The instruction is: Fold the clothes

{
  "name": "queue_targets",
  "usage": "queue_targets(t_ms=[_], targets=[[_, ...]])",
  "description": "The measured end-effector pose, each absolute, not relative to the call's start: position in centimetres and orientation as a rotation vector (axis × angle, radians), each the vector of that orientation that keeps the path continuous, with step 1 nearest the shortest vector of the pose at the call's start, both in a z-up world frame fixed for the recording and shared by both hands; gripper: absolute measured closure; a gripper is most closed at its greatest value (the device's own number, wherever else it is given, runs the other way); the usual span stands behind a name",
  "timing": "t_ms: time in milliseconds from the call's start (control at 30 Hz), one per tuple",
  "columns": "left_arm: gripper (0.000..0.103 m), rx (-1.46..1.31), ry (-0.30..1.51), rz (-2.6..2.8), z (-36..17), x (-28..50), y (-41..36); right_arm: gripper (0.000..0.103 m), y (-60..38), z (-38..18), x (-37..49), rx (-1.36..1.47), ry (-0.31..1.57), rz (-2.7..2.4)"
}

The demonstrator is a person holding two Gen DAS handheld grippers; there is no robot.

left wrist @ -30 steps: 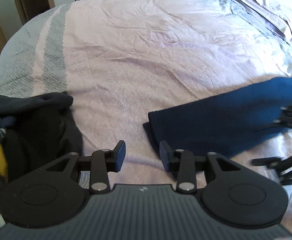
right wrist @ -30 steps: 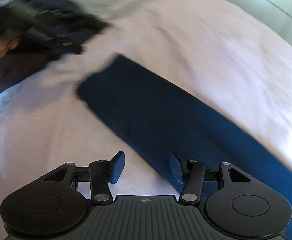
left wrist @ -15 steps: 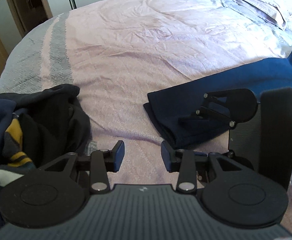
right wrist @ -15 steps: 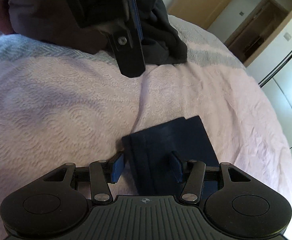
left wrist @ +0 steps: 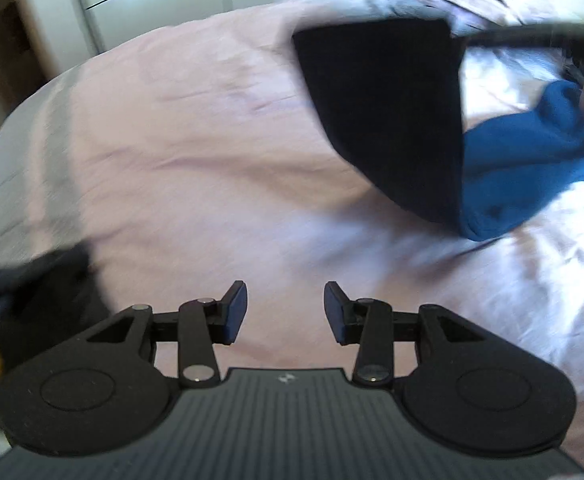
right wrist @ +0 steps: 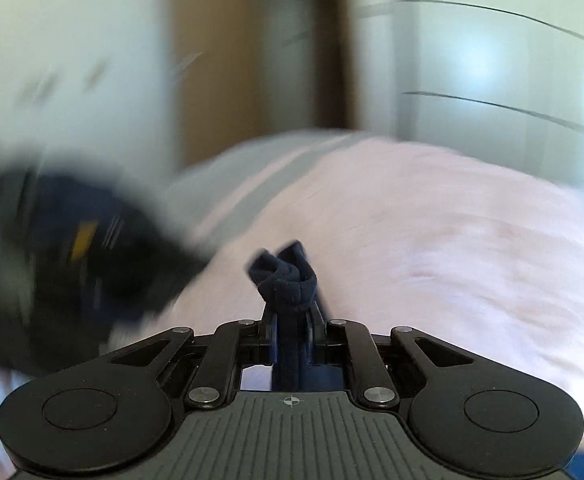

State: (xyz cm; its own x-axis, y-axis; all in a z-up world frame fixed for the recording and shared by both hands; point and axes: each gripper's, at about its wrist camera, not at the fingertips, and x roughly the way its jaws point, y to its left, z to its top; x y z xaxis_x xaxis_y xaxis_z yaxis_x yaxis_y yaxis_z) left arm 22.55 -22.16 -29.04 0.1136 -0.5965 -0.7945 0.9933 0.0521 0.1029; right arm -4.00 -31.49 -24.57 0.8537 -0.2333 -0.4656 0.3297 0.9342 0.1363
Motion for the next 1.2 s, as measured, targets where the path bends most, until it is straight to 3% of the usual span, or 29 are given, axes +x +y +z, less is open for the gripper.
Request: queue_targets(t_ms=[200, 433, 767, 800, 833, 900, 1167, 1200], targets=[[0.063, 0.815, 0.613, -1.532, -28.5, 14.4, -28.9, 0.091, -42.3, -21.9, -21.3, 0.529, 0.251, -0.693], [0.062, 0.922, 0.579, -1.697, -30.0, 4.9, -35.2, 0.091, -51.4, -36.6, -34.0, 1.109, 0.336, -0.880], [0.061, 0.949, 0.647, -1.726, -31.5, 1.4, -41.0, 0.091, -52.9, -35.7, -35.5, 1.137, 0.404, -0.834], [0.061, 0.954, 0.669, -1.718, -31.7, 1.5, -41.4, 0.082, -53.1, -35.8, -35.6, 1.154, 0.409, -0.827], [0.061, 0.953, 0.680, -1.707, -32.0, 1.6, -41.7, 0.059, -53.3, -35.9, -35.8, 1.172, 0.414, -0.819], [0.061, 0.942, 0.702, -1.695, -32.3, 2.0, -41.9, 0.042, -53.5, -35.5, -36.1, 1.173, 0.419, -0.812], [0.061, 0.900, 0.808, -1.616, -33.6, 3.7, -41.4, 0.043, -56.2, -36.3, -35.0, 1.201, 0.540, -0.768], [0.061, 0.893, 0.814, -1.611, -33.5, 3.8, -41.3, 0.056, -56.7, -36.6, -34.7, 1.210, 0.565, -0.765]])
